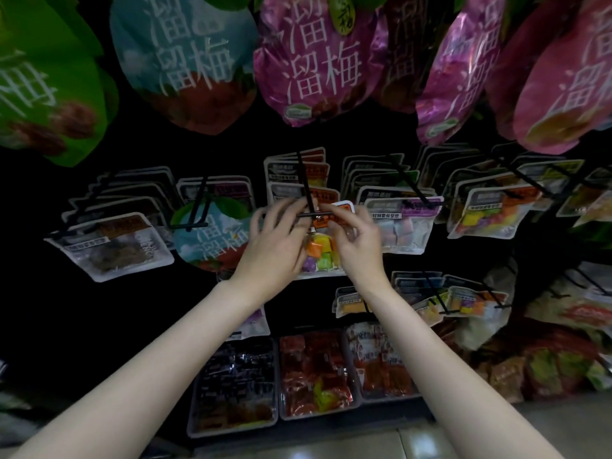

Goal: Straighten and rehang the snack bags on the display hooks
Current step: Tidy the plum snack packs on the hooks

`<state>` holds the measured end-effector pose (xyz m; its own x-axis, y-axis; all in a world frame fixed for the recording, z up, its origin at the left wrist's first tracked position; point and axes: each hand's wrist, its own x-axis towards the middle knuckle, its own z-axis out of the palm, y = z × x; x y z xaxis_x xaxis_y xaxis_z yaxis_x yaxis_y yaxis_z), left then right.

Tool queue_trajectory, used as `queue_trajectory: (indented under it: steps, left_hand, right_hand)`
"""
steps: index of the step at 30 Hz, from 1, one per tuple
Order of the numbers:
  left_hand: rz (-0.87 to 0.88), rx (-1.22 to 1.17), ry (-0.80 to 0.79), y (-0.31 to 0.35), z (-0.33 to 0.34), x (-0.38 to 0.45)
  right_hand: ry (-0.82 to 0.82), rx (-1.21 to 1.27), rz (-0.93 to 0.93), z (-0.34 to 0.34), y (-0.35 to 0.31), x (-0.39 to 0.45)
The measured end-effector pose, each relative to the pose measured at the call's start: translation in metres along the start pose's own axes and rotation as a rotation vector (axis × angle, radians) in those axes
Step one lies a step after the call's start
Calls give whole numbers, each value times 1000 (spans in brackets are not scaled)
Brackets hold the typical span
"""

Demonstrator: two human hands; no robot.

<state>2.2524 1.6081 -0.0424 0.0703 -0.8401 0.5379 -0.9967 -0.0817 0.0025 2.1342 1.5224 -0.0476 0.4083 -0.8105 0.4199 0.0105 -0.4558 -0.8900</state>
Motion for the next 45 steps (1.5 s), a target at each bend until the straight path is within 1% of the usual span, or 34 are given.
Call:
queue_trajectory:
  steps: [4,10,13,16,18,21,25,27,31,33,35,36,39,41,43,45]
  left_hand:
    - [78,67,32,-6,7,-9]
    - [159,156,-27,-15,7,-20]
    - [157,199,-44,-16,6,-20]
    - [145,236,-43,-11,6,-19]
    - [144,252,-32,-8,7,-19]
    - [137,268,-20,-7,6,-20]
    - [145,267,-47,-12,5,-19]
    - [154,273,-53,-15,6,-18]
    - [154,270,-61,-17,8,-19]
    - [156,264,-86,-16,7,-19]
    - [161,280,-93,-18,5,-17]
    - [166,292,-89,-18,4,-17]
    - [160,308,-92,-18,-1,-15]
    - [162,330,-114,-17,-3,-14]
    - [162,375,-136,-19,0,-15]
    - [108,374,-179,-23,0,-15]
  right_hand:
    - [-28,4,-10,-4,0,0]
    - [-43,38,31,-4,-6,5]
    - [-66,90,105,-7,-8,6]
    - [-160,181,245,-15,-12,11]
    - [-194,189,262,-19,-15,13]
    - [-167,167,246,-18,-16,14]
    - [-118,96,174,-13,-12,15]
    - [-111,-18,67,-12,-11,13]
    - [-97,-294,-233,-17,-4,8]
    - [-108,-365,-293,-19,-1,5]
    - [-119,-343,-256,-18,-1,2]
    - [-124,-303,-204,-17,-3,3]
    - [-168,-50,59,-15,-9,11]
    - [-178,70,182,-13,-12,16]
    - [-162,72,230,-9,-13,19]
    - [-142,0,218,-5,-12,19]
